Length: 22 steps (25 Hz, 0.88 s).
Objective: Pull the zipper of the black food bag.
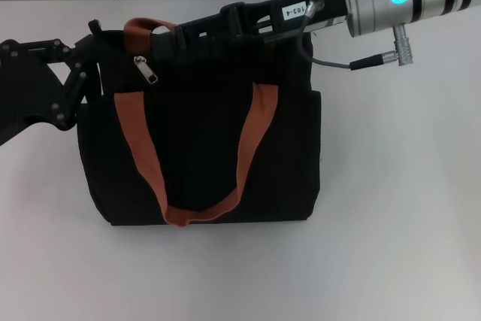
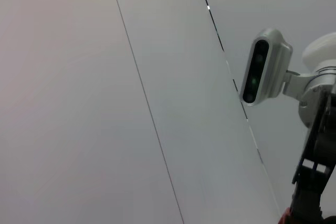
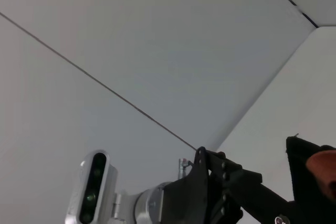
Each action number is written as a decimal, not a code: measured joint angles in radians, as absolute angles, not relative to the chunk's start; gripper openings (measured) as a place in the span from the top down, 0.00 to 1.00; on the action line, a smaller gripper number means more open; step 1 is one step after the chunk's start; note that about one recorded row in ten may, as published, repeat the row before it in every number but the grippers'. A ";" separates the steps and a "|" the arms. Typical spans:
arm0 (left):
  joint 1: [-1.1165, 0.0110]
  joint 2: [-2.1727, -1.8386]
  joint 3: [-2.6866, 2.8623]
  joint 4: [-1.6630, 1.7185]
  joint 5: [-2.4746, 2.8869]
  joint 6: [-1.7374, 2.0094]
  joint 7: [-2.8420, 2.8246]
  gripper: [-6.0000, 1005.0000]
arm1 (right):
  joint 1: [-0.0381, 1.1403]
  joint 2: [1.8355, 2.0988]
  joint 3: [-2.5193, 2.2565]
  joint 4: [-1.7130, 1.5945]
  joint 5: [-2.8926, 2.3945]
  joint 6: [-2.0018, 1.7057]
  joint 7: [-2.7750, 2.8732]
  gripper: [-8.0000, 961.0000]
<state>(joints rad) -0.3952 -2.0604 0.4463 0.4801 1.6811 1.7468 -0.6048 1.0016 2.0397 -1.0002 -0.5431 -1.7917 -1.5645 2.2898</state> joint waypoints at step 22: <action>-0.416 -2.063 0.446 0.480 1.675 1.750 -0.630 0.96 | 1.055 2.057 -1.070 -0.581 -1.856 -1.463 2.293 0.46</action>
